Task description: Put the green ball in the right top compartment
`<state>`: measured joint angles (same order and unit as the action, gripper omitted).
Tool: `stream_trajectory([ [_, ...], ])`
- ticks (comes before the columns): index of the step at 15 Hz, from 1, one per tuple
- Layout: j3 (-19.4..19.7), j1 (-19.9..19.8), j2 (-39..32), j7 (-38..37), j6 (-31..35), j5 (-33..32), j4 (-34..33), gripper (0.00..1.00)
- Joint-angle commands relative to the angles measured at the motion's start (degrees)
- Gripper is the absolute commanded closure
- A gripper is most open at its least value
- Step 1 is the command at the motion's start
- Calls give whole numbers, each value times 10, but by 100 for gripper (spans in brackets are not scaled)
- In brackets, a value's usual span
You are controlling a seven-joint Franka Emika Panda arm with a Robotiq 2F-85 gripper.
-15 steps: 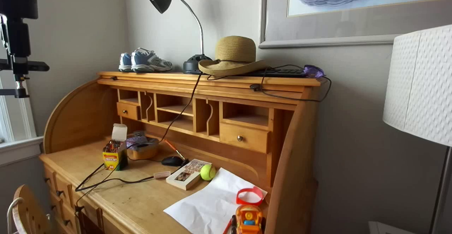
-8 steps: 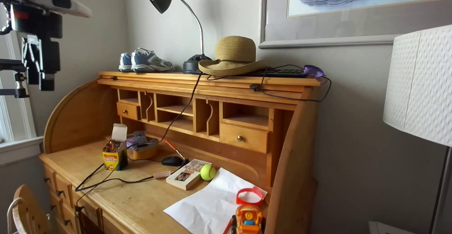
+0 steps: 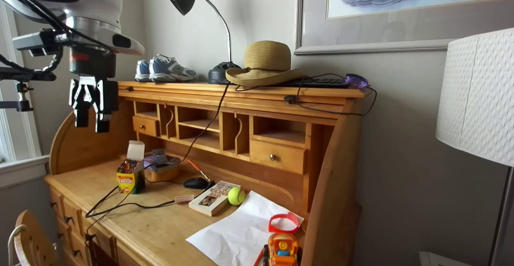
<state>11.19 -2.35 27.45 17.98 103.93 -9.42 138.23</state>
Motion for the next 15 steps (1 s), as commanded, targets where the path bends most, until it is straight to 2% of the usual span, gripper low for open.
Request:
stream_trajectory([
  [1, -8, -9, -9, -5, 11, 4, -3, 0],
  [9, -11, -12, -22, -17, 23, 4, -11, 0],
  [12, -15, -10, -72, -25, 121, -8, -18, 0],
  [14, -29, -23, -106, -76, 196, -29, -28, 0],
  [15, -31, -22, -130, -77, 220, -33, -39, 0],
])
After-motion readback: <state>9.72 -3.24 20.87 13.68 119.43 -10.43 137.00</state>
